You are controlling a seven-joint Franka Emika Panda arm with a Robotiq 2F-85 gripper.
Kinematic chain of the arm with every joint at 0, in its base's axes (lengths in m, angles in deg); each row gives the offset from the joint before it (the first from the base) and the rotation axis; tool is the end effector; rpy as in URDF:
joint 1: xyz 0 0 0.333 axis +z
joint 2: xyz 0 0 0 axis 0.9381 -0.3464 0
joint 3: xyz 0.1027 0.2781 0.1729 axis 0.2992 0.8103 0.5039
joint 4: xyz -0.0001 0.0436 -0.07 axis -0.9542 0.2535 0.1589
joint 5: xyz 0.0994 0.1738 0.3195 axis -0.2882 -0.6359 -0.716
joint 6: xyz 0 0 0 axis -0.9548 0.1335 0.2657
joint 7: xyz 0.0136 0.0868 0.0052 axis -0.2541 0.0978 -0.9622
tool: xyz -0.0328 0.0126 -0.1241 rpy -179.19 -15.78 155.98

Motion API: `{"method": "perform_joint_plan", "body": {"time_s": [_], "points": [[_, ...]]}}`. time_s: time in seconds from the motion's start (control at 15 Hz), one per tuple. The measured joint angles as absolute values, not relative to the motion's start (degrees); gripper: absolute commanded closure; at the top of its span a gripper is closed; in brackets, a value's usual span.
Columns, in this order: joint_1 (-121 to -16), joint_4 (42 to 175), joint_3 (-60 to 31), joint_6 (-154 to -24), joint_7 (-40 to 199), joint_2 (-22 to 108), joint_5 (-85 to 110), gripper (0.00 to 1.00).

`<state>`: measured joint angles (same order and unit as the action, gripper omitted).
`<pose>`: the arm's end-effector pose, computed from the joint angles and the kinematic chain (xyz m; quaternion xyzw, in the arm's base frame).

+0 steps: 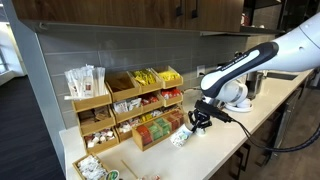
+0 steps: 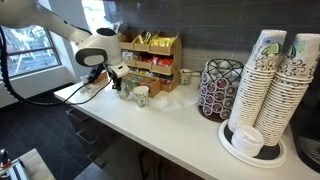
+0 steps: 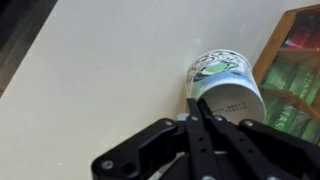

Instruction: Pick up one paper cup from the stack and place it right side up on the kitchen counter, pick up the upside down cup and place it in the paper cup to the right

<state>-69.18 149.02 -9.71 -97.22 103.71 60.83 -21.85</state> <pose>0.5150 0.0171 0.3824 -0.8841 0.4215 -0.0386 0.1981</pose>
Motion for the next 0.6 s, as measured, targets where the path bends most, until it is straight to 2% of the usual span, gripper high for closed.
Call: {"method": "perform_joint_plan", "body": {"time_s": [0.27, 0.33, 0.4, 0.53, 0.6], "points": [[-69.5, 151.4, -10.0, -97.0, 101.7, 61.2, -22.1, 0.95], [-69.5, 151.8, -10.1, -96.7, 101.6, 61.1, -22.1, 0.78], [-69.5, 152.2, -10.2, -96.4, 101.6, 61.0, -22.1, 0.7], [-69.5, 152.7, -10.3, -95.5, 101.6, 60.7, -21.7, 0.6], [-69.5, 152.8, -10.4, -95.0, 101.7, 60.6, -21.4, 0.51]]}}
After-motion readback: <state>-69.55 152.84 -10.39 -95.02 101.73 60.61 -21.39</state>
